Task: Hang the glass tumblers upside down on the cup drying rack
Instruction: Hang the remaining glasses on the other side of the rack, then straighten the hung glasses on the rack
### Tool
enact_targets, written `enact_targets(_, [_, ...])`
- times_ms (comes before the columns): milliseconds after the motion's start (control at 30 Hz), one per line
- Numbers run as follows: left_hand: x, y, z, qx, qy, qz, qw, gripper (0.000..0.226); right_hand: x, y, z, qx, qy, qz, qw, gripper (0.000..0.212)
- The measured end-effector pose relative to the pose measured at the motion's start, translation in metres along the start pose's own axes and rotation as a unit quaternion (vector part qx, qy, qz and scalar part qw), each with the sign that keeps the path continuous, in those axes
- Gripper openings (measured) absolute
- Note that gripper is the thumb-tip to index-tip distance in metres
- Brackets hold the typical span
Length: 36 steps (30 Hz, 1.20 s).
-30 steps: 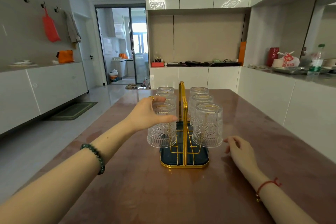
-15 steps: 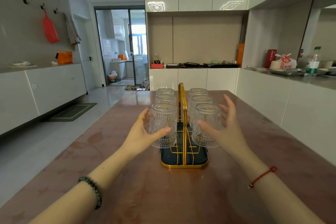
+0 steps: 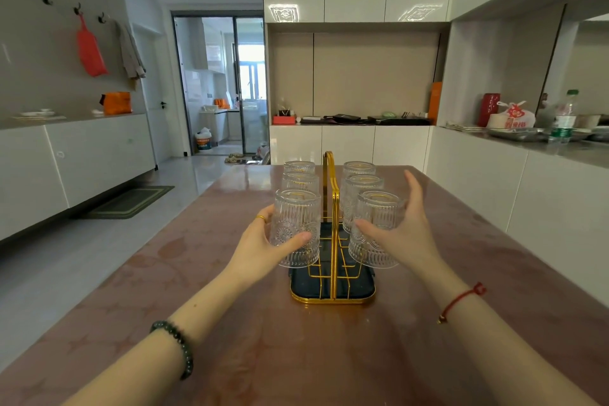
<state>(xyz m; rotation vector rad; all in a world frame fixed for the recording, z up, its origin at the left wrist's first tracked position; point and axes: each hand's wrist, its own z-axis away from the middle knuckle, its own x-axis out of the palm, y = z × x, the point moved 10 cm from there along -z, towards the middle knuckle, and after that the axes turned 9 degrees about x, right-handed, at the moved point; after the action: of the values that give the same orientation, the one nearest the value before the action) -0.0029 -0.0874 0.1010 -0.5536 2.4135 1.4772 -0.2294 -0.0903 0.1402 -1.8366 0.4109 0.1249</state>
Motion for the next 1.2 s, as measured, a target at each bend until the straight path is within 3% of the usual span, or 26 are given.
enact_targets(300, [0.0, -0.009, -0.001, -0.004, -0.007, 0.013, 1.0, 0.124, 0.001, 0.0, 0.001, 0.0, -0.007, 0.008, 1.0, 0.104])
enact_targets(567, [0.001, -0.007, -0.003, 0.006, 0.001, 0.02, 1.0, 0.113, 0.002, -0.001, -0.001, 0.004, -0.012, 0.008, 1.0, 0.103])
enact_targets(733, [-0.002, -0.014, -0.004, 0.003, 0.01, 0.034, 0.999, 0.123, 0.003, 0.0, -0.001, 0.0, -0.012, 0.013, 1.0, 0.102])
enact_targets(967, [-0.006, -0.022, -0.01, -0.013, -0.002, 0.021, 1.0, 0.118, 0.002, 0.006, -0.006, 0.0, -0.035, 0.026, 0.999, 0.1])
enact_targets(1033, [-0.008, -0.019, -0.011, -0.01, 0.004, 0.025, 1.0, 0.107, -0.004, 0.012, -0.011, 0.01, -0.03, 0.004, 1.0, 0.086])
enact_targets(1133, [-0.02, -0.014, -0.017, -0.011, 0.053, 0.09, 0.995, 0.065, -0.022, 0.036, -0.028, 0.055, 0.01, -0.108, 0.993, 0.051])
enact_targets(1200, [-0.035, -0.016, -0.029, -0.01, 0.101, 0.124, 0.987, 0.046, -0.03, 0.055, -0.041, 0.091, 0.033, -0.16, 0.982, 0.043])
